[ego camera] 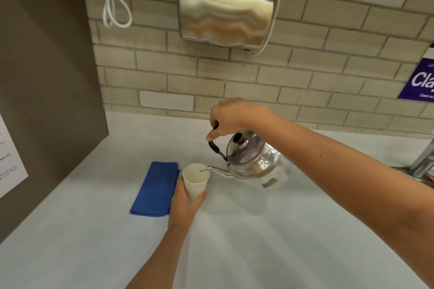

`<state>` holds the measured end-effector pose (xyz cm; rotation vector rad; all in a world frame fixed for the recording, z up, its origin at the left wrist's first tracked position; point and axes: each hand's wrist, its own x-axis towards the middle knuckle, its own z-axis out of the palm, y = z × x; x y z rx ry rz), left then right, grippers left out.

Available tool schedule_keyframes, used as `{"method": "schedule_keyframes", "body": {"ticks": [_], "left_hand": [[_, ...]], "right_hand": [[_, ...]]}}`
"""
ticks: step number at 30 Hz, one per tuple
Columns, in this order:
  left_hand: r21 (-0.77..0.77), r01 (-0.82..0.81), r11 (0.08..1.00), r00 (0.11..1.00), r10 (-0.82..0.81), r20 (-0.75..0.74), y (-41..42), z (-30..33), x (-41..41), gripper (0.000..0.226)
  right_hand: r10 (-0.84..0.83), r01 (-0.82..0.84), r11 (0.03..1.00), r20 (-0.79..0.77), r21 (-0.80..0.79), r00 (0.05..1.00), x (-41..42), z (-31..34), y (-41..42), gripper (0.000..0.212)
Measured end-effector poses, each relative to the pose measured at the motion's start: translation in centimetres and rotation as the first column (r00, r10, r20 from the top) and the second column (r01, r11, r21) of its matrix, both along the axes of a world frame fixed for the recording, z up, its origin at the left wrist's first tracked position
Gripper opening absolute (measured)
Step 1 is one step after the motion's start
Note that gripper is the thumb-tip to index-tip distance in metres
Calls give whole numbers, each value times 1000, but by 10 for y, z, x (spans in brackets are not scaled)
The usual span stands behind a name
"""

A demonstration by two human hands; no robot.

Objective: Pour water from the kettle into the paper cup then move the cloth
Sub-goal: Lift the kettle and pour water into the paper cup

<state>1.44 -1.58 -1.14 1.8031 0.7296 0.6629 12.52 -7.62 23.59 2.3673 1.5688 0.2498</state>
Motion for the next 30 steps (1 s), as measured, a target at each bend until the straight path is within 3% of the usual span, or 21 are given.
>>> {"method": "schedule_keyframes", "body": {"ticks": [30], "left_hand": [[41, -19, 999, 1000, 20, -7, 1, -4, 2, 84]], "right_hand": [[30, -26, 992, 35, -126, 999, -13, 5, 19, 44]]}}
